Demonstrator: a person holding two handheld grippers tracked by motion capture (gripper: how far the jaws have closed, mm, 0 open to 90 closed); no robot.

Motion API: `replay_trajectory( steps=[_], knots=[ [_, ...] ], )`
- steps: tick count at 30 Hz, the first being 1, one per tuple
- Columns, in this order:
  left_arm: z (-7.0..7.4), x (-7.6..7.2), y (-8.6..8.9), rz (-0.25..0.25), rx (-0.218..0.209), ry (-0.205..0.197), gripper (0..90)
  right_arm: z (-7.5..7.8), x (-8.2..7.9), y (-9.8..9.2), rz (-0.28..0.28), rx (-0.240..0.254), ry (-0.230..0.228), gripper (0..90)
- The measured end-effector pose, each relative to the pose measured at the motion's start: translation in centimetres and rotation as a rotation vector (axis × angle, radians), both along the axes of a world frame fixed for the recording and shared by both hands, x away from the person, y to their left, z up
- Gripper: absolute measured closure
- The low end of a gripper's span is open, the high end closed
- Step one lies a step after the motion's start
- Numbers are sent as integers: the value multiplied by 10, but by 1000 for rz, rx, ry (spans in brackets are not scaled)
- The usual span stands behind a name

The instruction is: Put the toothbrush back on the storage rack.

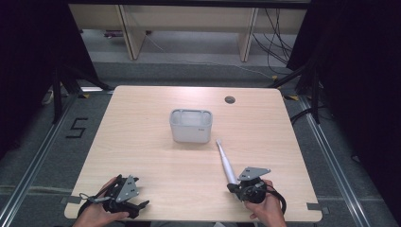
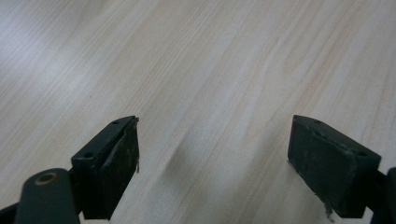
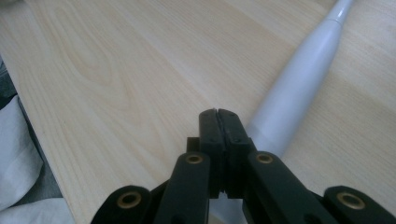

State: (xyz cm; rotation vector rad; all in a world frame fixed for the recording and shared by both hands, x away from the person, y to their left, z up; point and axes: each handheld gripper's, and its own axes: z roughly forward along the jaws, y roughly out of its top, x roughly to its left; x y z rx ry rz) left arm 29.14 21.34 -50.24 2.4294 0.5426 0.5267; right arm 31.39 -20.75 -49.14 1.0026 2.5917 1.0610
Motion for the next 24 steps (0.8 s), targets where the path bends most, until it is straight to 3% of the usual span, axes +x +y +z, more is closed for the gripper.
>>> replay_trajectory(
  steps=[5,7,9,11,13,16,18,22,24],
  knots=[
    [0,0,0,1,1,-1,163,0,-1,-5,-18,-1,8,898],
    [0,0,0,1,3,0,163,1,-3,-7,-31,-11,35,898],
    [-2,0,-1,17,-22,-6,163,-1,-2,-7,-15,4,9,898],
    [0,0,0,0,2,0,163,-2,-1,-9,0,10,6,898],
    [0,0,0,2,2,0,163,-1,-4,-11,-31,0,27,897],
    [0,0,0,0,2,0,163,0,-4,-14,-25,-17,21,895],
    [0,0,0,1,3,0,163,1,-5,-16,-41,-15,43,895],
    [0,0,0,0,3,1,163,0,-4,-19,-47,-3,27,895],
    [0,0,0,1,1,1,163,2,-5,-21,-60,-18,48,895]
  ],
)
